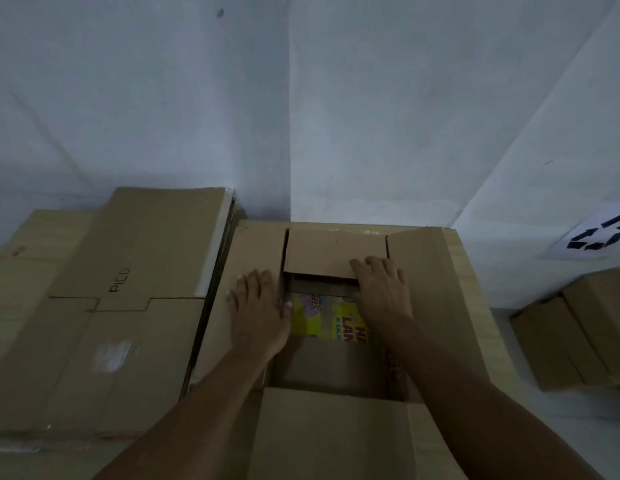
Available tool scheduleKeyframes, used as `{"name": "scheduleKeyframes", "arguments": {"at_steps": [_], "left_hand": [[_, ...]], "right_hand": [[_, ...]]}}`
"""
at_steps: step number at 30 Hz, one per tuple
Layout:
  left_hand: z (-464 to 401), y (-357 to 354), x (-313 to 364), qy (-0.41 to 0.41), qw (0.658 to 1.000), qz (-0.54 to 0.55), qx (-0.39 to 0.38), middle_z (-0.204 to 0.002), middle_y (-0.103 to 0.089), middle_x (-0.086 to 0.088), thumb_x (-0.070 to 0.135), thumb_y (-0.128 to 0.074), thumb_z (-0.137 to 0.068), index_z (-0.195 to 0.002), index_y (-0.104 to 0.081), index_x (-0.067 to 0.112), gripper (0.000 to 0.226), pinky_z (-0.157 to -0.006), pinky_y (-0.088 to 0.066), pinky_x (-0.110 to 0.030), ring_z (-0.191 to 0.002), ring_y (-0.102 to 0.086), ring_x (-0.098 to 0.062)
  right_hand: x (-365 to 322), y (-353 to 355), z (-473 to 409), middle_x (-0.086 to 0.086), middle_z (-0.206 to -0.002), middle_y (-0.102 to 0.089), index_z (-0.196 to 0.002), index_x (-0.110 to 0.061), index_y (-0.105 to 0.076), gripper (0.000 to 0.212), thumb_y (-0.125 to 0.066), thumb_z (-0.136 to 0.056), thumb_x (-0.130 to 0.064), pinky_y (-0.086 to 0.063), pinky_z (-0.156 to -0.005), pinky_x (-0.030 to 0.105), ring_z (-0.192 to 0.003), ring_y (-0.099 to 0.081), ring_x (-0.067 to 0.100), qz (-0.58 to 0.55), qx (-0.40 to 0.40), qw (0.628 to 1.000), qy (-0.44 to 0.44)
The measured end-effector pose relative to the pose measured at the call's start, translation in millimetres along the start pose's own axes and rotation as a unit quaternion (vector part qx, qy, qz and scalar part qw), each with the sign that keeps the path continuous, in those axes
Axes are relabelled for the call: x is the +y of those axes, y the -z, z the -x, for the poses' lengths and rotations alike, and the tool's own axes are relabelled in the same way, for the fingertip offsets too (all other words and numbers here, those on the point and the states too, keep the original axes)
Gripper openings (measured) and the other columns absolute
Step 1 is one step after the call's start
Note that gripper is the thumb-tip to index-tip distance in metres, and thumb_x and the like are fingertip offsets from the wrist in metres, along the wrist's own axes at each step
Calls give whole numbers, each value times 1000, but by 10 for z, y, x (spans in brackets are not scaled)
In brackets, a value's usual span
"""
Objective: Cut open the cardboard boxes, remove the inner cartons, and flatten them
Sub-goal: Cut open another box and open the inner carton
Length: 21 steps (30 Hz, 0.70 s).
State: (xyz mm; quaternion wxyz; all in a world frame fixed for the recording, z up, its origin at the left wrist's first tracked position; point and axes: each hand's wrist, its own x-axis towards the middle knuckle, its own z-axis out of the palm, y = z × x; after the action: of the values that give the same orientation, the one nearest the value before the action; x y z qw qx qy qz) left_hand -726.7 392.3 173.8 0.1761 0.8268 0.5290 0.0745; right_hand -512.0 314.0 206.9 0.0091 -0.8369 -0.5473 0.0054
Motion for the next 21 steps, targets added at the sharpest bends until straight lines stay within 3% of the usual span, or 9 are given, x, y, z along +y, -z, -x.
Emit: {"name": "scheduleKeyframes", "arguments": {"at_steps": [2,4,7,9,11,13,15,17,21], "left_hand": [[-20,-74,-9,14,1000,-11,-11,-167,3,-12,52,-22,-103,-159,1,14,71,-122,6,-51,-153,10,-33],[-22,-133,-35,25,1000,-5,-17,-167,3,-10,49,-16,-104,-160,1,16,66,-123,4,-51,-153,9,-31],[7,-193,-86,36,999,23,-22,-167,3,-7,46,-10,-105,-160,1,18,63,-123,3,-49,-153,9,-30],[68,-221,-106,36,998,51,-21,-167,3,-5,49,-6,-101,-160,-1,19,66,-123,3,-46,-153,9,-27],[136,-236,-105,32,997,74,-19,-167,2,-1,50,-5,-97,-160,-3,21,70,-123,3,-44,-151,11,-21],[182,-252,-89,31,996,79,-24,-167,1,1,51,-6,-96,-160,-4,22,70,-123,3,-42,-149,13,-16],[192,-263,-64,33,996,83,-23,-167,0,1,50,-6,-96,-160,-5,22,69,-123,4,-40,-152,10,-18],[189,-264,-50,35,995,92,-25,-167,-2,1,50,-7,-97,-160,-6,22,69,-123,3,-39,-153,6,-19],[215,-264,-60,35,988,147,-17,-164,-4,7,51,-14,-100,-159,-10,23,64,-124,0,-37,-152,3,-15]], "right_hand": [[131,-60,-182,8,-145,-41,-147,-25,-35,64,-61,-89,-26,-34,-107,46,-135,-35,32,42,-10,999,31],[250,-67,-312,7,-139,-51,-143,-23,-42,53,-57,-93,-28,-33,-108,48,-129,-45,31,58,10,996,74],[372,71,-421,6,-111,-71,-125,-21,-58,29,-57,-98,-30,-40,-101,47,-102,-65,29,6,130,985,116],[421,233,-506,6,-91,-73,-114,-17,-63,21,-64,-95,-26,-47,-89,43,-80,-68,30,-54,211,968,127],[464,375,-656,8,-90,-71,-104,-13,-65,14,-70,-92,-19,-49,-74,40,-72,-65,32,-87,285,945,136],[501,420,-848,11,-101,-65,-102,-11,-63,11,-67,-92,-14,-46,-73,43,-81,-61,35,-87,310,938,124],[512,364,-1021,15,-121,-56,-111,-12,-61,22,-63,-90,-10,-45,-87,50,-106,-55,39,-61,268,959,66],[492,273,-1108,15,-144,-40,-124,-15,-56,35,-60,-89,-17,-35,-108,53,-132,-38,39,-4,193,981,25],[416,-78,-1082,11,-160,-22,-150,-18,-32,62,-48,-98,-47,-17,-118,59,-147,-19,33,2,-32,999,36]]}}
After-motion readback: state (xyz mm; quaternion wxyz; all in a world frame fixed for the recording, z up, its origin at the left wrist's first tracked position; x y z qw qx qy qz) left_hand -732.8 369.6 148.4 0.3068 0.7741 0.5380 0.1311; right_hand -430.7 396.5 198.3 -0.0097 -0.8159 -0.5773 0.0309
